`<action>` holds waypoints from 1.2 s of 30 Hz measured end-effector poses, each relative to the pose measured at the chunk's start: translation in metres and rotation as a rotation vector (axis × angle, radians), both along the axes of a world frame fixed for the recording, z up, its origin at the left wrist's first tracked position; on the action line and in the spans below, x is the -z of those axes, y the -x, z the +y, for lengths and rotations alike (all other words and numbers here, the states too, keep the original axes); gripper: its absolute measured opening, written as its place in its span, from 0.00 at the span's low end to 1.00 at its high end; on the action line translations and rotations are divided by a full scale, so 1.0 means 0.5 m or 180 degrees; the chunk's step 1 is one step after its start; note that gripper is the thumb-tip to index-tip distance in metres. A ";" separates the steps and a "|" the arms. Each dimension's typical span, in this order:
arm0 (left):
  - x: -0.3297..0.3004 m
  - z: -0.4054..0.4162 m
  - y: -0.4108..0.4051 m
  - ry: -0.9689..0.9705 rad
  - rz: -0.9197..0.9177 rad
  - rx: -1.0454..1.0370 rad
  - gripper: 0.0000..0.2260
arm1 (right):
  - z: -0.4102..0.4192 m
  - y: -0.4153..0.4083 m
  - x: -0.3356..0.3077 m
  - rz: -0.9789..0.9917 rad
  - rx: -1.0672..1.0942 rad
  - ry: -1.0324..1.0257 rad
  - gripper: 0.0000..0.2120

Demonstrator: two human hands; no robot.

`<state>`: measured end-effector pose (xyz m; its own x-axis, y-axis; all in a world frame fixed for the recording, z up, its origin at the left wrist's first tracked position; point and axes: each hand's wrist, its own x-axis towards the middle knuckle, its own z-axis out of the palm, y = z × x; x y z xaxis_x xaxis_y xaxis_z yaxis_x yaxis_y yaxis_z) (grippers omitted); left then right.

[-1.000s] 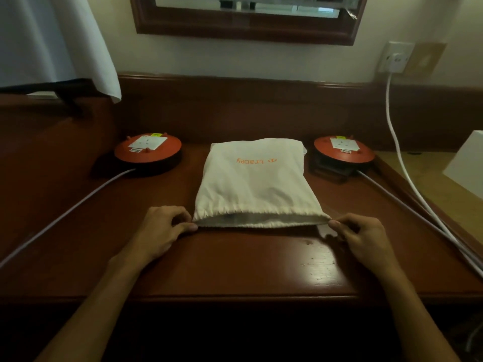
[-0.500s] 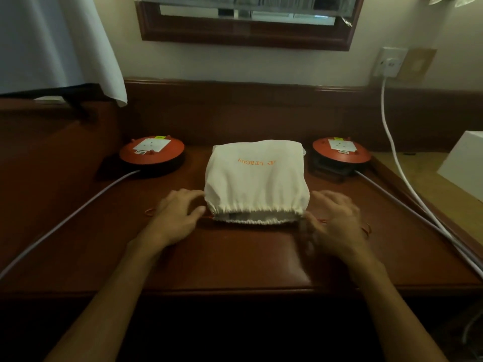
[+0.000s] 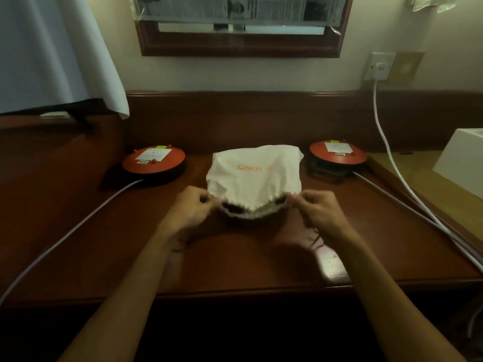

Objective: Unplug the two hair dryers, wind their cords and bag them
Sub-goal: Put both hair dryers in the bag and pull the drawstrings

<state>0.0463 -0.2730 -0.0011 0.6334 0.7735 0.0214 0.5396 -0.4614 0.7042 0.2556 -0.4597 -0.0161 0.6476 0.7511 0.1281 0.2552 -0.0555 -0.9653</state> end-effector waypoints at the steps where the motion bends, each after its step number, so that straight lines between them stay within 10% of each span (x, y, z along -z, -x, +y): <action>1: -0.028 0.006 0.000 -0.0068 -0.0178 -0.0021 0.13 | 0.002 -0.008 -0.026 0.0065 -0.0014 -0.0047 0.15; 10: -0.191 0.090 -0.004 -0.1421 -0.0369 -0.0604 0.10 | 0.027 -0.112 -0.161 -0.0621 0.0983 -0.0080 0.11; 30: -0.110 0.173 0.069 -0.1236 -0.0308 -0.0871 0.09 | -0.010 -0.191 -0.051 -0.1639 0.1327 0.0201 0.11; 36: -0.066 0.275 0.253 -0.0999 0.0269 -0.1979 0.02 | -0.122 -0.265 -0.018 -0.1270 0.1863 0.0384 0.12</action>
